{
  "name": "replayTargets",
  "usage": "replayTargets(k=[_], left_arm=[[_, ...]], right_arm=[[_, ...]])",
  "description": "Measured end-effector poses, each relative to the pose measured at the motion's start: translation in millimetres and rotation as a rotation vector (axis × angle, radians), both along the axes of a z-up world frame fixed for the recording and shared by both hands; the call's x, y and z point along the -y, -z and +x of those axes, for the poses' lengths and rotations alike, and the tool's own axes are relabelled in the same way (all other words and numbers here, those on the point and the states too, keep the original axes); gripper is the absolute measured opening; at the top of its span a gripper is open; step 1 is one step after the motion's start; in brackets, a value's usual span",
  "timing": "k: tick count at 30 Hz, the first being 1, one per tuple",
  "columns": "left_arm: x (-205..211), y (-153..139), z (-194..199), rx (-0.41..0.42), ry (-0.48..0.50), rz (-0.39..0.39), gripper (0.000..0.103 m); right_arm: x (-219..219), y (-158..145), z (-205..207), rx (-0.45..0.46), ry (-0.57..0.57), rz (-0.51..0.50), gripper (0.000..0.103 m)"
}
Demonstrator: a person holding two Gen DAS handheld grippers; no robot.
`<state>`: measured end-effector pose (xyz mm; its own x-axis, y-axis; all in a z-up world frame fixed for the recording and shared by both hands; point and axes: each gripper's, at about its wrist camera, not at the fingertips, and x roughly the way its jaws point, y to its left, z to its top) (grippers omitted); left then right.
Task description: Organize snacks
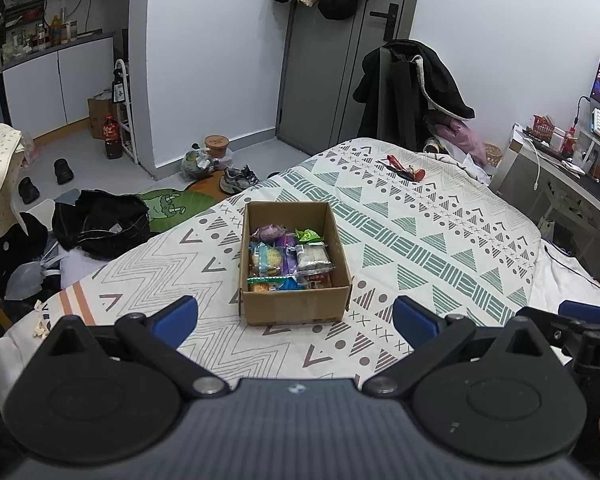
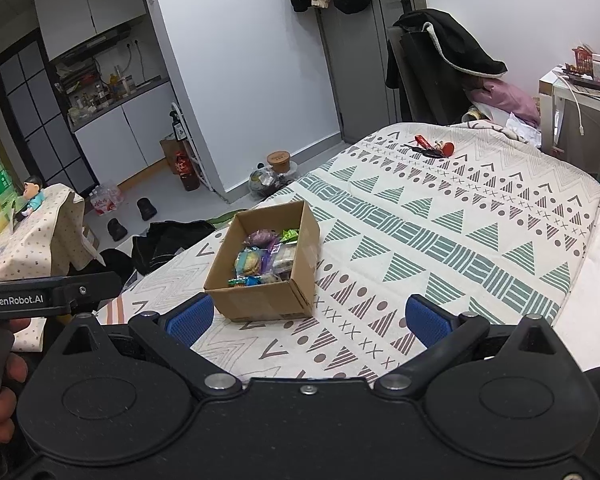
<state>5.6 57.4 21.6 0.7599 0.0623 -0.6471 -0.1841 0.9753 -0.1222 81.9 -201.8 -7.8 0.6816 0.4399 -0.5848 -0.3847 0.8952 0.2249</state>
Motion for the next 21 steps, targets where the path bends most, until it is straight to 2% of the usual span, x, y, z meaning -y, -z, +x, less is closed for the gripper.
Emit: replayTargets(k=[21], left_arm=[[3.6,-9.6,-0.6,0.013,0.003,0.009,0.103]], right_arm=[[4.7,-2.6,0.0,0.008,0.015,0.011,0.103]])
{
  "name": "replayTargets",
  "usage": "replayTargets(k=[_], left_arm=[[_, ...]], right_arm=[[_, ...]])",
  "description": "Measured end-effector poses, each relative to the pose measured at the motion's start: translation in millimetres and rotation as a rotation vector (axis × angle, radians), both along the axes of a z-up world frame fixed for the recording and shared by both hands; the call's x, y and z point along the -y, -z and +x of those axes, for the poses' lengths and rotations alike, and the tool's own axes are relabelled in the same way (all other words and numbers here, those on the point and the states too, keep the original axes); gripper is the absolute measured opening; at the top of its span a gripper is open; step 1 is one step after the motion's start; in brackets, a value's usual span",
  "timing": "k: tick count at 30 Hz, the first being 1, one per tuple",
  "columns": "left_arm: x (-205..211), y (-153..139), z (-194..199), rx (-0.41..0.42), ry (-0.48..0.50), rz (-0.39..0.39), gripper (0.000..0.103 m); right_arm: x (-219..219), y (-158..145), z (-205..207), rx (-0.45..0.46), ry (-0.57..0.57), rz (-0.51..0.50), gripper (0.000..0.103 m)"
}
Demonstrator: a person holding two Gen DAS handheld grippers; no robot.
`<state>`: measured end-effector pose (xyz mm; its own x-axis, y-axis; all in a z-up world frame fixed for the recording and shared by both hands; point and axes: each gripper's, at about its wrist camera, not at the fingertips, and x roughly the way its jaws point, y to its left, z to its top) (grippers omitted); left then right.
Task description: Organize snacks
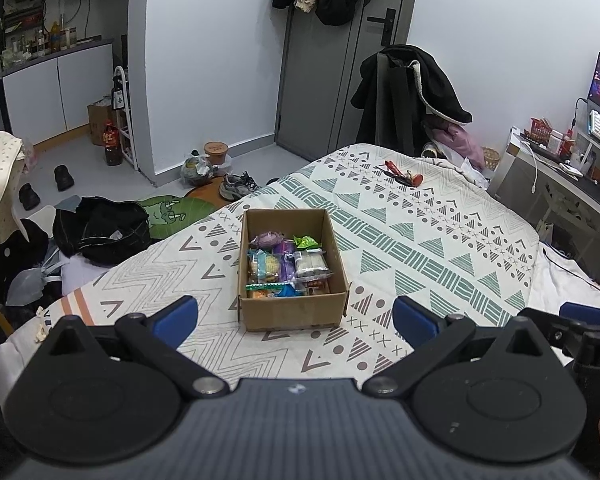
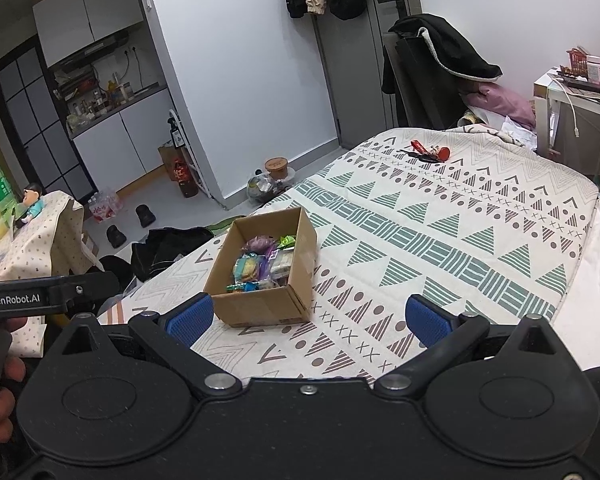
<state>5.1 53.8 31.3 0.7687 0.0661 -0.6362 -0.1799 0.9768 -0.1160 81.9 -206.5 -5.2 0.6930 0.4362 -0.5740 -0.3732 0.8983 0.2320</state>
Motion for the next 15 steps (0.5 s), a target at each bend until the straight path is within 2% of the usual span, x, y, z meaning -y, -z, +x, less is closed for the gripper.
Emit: replayTargets(k=[15], left_arm=[[2.5,1.5,3.0,0.004,0.009,0.005,0.103]], right_arm=[[-0.1,6.3,1.4,-0.005,0.005,0.0,0.103]])
